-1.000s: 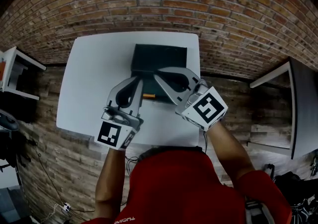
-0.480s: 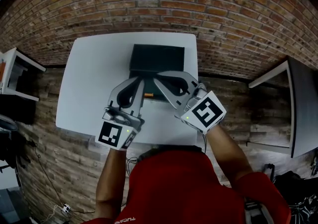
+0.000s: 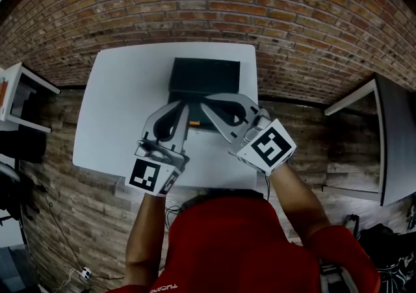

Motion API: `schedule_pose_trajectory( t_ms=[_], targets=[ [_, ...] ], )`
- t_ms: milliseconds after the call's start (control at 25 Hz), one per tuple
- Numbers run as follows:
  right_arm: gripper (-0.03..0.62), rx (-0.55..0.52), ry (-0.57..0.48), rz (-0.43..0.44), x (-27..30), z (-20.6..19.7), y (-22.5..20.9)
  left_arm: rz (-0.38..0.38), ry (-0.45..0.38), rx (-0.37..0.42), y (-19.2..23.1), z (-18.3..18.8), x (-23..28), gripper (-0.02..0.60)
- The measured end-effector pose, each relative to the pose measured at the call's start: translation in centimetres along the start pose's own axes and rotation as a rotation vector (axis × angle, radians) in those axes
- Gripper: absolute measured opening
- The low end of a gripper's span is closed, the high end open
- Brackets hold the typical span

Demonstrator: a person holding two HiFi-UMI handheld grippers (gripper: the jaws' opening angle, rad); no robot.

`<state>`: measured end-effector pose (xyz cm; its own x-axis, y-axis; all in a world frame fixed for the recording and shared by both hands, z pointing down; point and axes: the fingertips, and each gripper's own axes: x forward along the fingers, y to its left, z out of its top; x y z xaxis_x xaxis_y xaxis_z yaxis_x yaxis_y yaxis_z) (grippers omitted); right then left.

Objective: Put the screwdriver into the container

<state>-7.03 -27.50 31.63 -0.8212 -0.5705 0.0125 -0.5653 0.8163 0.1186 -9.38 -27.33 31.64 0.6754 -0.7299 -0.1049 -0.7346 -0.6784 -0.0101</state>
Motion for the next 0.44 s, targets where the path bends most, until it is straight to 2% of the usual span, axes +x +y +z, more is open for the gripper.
schedule_pose_trajectory(
  t_ms=[440],
  targets=[
    [0.031, 0.005, 0.008, 0.017, 0.09, -0.02, 0.70, 0.000, 0.007, 0.000, -0.08, -0.03, -0.45, 0.014]
  ],
)
